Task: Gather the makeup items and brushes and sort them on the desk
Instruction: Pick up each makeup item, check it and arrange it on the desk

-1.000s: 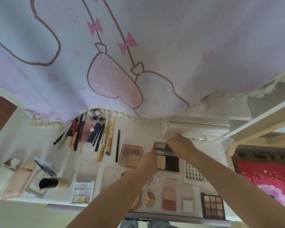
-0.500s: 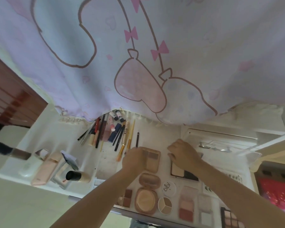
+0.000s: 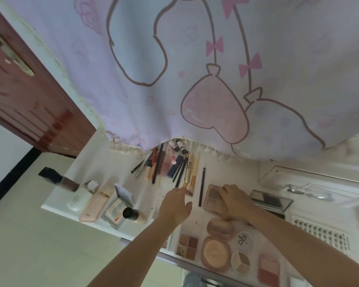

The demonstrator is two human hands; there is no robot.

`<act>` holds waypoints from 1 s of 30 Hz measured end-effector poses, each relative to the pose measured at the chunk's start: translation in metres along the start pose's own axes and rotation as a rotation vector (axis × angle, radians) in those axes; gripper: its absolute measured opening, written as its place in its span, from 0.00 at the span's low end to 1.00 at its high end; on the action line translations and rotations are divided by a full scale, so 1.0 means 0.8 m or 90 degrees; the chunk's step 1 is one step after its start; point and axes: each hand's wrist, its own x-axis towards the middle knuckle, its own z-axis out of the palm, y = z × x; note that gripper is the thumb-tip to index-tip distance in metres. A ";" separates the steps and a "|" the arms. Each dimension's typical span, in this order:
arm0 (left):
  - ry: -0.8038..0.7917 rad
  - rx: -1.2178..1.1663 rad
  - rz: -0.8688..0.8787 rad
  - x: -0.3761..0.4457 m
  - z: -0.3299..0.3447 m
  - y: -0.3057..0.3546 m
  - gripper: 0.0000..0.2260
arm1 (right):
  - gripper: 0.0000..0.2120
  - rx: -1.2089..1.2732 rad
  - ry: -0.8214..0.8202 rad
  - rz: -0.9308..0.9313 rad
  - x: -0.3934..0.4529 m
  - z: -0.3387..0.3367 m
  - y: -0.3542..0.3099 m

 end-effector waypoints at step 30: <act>-0.051 -0.669 0.227 -0.022 -0.200 0.185 0.35 | 0.09 0.498 0.241 -0.127 -0.140 -0.327 0.022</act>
